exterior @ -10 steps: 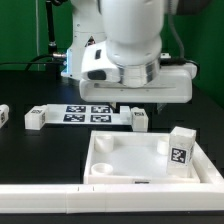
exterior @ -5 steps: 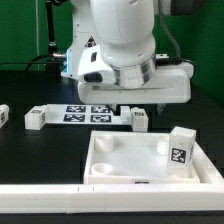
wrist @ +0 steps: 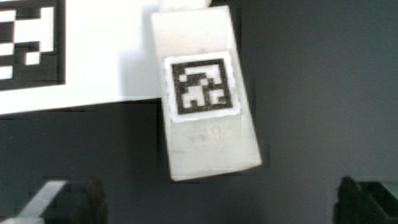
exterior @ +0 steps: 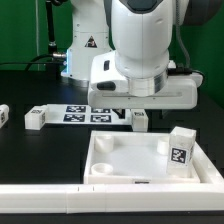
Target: Assemble square table
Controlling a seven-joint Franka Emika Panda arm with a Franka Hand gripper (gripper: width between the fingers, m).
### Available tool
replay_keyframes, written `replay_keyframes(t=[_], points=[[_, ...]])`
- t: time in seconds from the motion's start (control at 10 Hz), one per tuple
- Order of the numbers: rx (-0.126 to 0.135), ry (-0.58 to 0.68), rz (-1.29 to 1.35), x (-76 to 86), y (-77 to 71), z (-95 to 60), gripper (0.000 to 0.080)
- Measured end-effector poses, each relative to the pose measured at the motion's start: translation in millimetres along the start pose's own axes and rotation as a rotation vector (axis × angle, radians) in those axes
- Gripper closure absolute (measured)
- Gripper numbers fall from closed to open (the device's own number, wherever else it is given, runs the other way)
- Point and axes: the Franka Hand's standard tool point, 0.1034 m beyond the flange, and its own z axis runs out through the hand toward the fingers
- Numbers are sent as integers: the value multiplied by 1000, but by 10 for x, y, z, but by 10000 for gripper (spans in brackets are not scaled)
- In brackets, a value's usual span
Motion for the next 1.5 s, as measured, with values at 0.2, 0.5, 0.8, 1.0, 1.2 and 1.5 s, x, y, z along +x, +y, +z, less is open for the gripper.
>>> replay_keyframes(t=[0.2, 0.5, 0.8, 1.0, 1.2, 1.5], points=[[2, -124, 8, -114, 28, 37, 151], [-37, -357, 23, -55, 98, 104, 151], [-46, -498, 31, -22, 83, 166, 151], [-50, -475, 37, 35, 68, 202, 151], [-50, -449, 38, 60, 71, 251, 267], [-49, -444, 40, 66, 82, 272, 403]])
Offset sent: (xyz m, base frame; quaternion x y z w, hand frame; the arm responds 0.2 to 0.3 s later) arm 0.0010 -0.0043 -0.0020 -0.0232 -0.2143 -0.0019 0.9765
